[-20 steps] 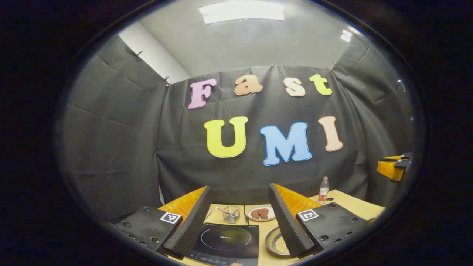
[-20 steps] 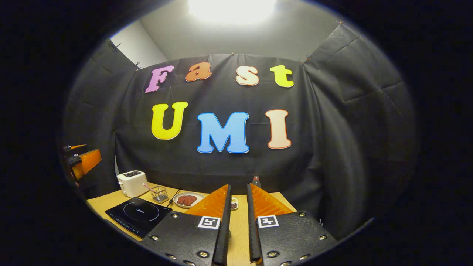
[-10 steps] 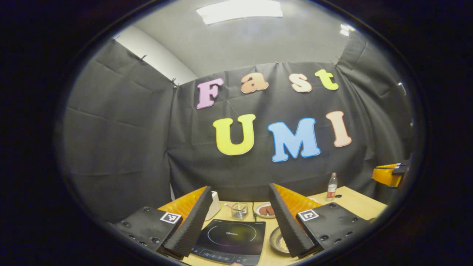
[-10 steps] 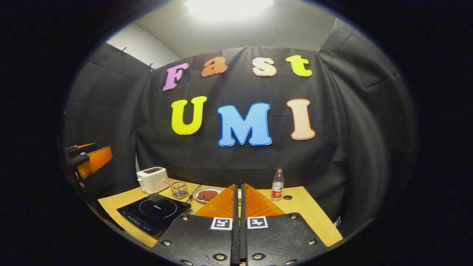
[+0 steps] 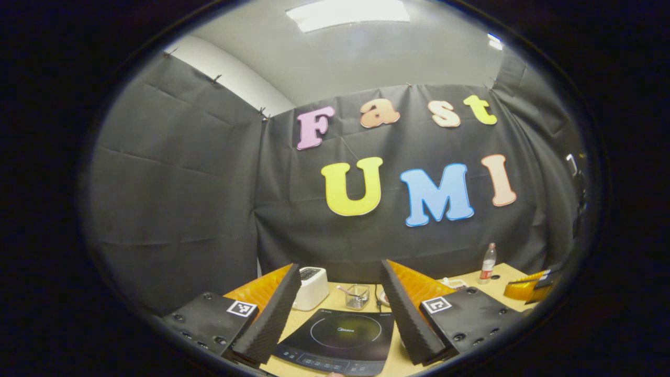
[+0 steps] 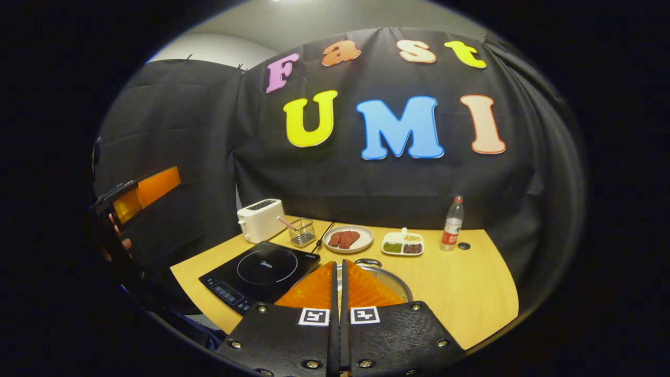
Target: First push the handle of the pot to place it horizontally, then grasp the pot with both hands and set it on the induction cooktop.
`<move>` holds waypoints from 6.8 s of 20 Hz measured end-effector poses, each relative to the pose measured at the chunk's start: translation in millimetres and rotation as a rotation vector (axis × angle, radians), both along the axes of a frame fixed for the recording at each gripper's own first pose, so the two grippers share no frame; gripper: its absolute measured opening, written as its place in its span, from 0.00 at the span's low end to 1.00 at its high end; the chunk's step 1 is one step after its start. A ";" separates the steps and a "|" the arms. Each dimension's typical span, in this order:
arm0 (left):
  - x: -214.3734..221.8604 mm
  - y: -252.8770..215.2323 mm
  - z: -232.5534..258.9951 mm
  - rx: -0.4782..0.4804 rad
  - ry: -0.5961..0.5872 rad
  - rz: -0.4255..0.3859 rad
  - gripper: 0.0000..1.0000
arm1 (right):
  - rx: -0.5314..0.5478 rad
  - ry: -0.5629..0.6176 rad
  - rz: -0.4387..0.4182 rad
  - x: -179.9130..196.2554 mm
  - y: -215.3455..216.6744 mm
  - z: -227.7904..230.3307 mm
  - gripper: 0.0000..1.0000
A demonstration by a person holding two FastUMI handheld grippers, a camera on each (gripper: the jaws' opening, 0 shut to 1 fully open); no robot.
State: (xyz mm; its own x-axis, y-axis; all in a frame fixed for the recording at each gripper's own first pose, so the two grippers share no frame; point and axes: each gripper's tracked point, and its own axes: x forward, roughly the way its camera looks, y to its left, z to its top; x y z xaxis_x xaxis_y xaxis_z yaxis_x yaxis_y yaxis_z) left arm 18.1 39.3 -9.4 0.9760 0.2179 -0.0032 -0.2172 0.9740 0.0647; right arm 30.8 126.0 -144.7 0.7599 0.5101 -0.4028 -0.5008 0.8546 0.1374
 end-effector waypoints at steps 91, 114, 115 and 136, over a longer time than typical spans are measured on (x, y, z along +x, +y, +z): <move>127.4 -43.3 -74.8 -0.023 0.105 -0.043 1.00 | -0.879 0.360 -0.018 61.0 -181.5 -227.2 0.01; 168.7 -149.8 -222.6 -0.075 0.428 -0.351 0.99 | -0.299 0.327 -0.410 81.8 -196.3 -158.6 0.98; 170.3 -156.6 -234.2 -0.087 0.457 -0.367 0.99 | -0.275 0.333 -0.420 84.9 -194.0 -159.9 0.98; 178.8 -195.1 -397.9 -0.168 0.859 -0.358 1.00 | -0.137 0.424 -0.436 141.9 -165.6 -213.3 1.00</move>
State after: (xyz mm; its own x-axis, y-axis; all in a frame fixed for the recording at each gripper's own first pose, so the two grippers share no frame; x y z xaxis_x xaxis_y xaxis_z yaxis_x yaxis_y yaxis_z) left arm 196.9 -155.8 -407.3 0.6340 -0.1628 -0.7560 0.1530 0.9847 -0.0838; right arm 172.8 -39.6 -358.0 0.6463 0.1110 -0.7550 -0.0277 0.9921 0.1221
